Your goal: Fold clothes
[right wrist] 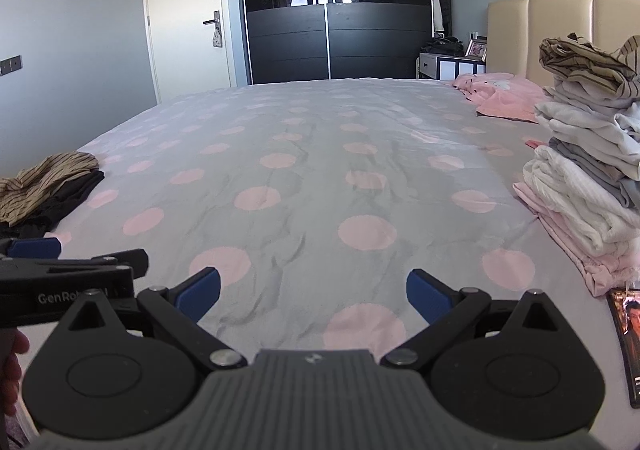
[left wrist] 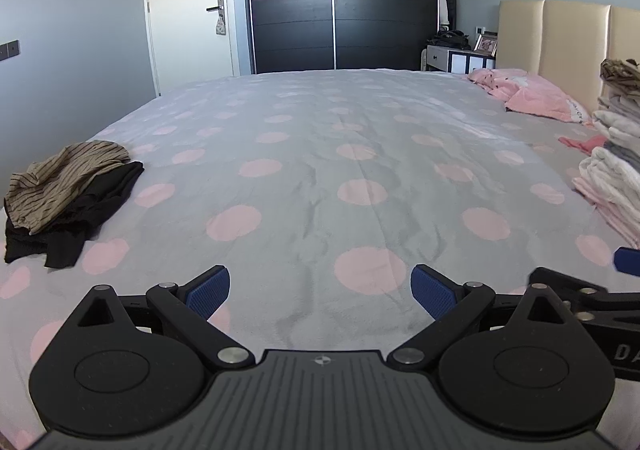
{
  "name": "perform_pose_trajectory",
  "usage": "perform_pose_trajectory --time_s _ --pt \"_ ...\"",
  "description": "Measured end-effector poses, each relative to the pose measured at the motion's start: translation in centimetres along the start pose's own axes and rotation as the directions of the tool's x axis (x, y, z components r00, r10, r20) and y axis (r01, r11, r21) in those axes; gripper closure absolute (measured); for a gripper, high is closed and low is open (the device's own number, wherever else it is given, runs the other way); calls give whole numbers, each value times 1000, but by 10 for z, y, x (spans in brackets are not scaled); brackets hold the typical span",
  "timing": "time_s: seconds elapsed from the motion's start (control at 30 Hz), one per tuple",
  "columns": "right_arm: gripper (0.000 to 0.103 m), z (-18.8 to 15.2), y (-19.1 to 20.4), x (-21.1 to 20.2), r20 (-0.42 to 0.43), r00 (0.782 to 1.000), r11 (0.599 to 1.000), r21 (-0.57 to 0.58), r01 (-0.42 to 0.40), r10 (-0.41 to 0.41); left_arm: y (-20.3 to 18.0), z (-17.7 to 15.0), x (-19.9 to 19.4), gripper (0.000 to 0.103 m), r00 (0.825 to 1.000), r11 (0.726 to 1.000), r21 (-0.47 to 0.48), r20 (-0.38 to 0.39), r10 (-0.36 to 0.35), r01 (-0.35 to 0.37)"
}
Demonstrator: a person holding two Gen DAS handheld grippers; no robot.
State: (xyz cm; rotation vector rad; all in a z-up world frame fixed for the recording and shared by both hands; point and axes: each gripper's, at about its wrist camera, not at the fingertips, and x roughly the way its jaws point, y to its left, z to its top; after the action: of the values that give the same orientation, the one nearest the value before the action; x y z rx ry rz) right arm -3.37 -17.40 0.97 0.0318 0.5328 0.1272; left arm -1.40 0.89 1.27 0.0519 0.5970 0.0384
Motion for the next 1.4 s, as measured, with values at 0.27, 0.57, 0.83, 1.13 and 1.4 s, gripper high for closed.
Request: perform_pose_trajectory --time_s 0.27,0.57,0.83,1.13,1.4 --pt "3 2 -12 3 -59 998 1000 9 7 -7 45 5 18 4 995 998 27 -77 64 -62" --pt "3 -1 1 24 -128 990 999 -11 -53 52 159 31 62 9 974 980 -48 -128 186 -193" --pt "3 -3 7 49 -166 986 999 -36 -35 29 275 52 114 29 920 922 -40 -95 381 -386" --pt "3 -8 18 82 -222 975 996 -84 -35 16 347 39 175 29 884 888 -25 -116 453 -458" --pt "3 -14 28 94 -250 968 992 -118 -47 16 366 39 194 71 879 892 -43 -202 432 -449"
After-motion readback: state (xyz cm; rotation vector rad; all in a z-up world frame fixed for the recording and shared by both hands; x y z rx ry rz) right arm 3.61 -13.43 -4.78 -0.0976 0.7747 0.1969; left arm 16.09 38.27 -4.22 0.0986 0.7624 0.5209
